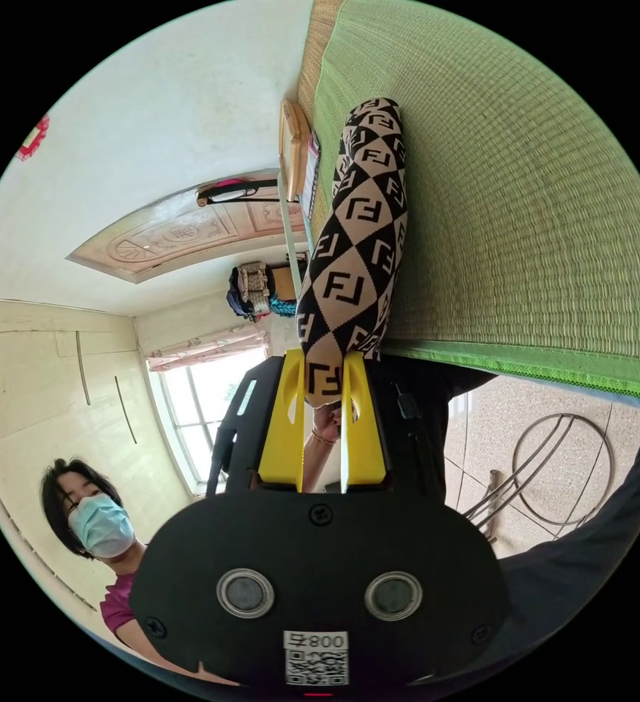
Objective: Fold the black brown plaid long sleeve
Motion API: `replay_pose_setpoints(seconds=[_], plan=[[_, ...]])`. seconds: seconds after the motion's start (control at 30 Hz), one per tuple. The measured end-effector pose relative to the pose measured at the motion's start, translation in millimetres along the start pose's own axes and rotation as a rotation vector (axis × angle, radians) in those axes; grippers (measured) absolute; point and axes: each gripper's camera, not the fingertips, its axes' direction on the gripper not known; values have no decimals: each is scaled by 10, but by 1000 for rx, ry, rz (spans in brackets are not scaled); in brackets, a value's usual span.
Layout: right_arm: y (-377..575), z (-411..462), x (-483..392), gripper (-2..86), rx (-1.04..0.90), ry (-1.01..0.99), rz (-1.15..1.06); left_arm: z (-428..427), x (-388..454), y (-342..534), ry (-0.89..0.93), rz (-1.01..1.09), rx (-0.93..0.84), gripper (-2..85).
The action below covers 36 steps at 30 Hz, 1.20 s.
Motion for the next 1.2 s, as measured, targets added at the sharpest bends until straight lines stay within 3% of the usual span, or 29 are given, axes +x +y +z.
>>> replay_pose_setpoints(seconds=[0.3,0.57,1.0,1.2], plan=[[-42,-3,-180,83,6,16,-8,97,99,-60,-81,-8,-70,90],[-1,-120,-29,98,-18,214,1,51,59,38,-80,-36,-31,68],[56,-319,255,132,3,163,-39,82,67,104,-73,-61,-19,64],[-74,-201,388,105,-9,74,-28,103,87,155,-69,-68,-9,67]])
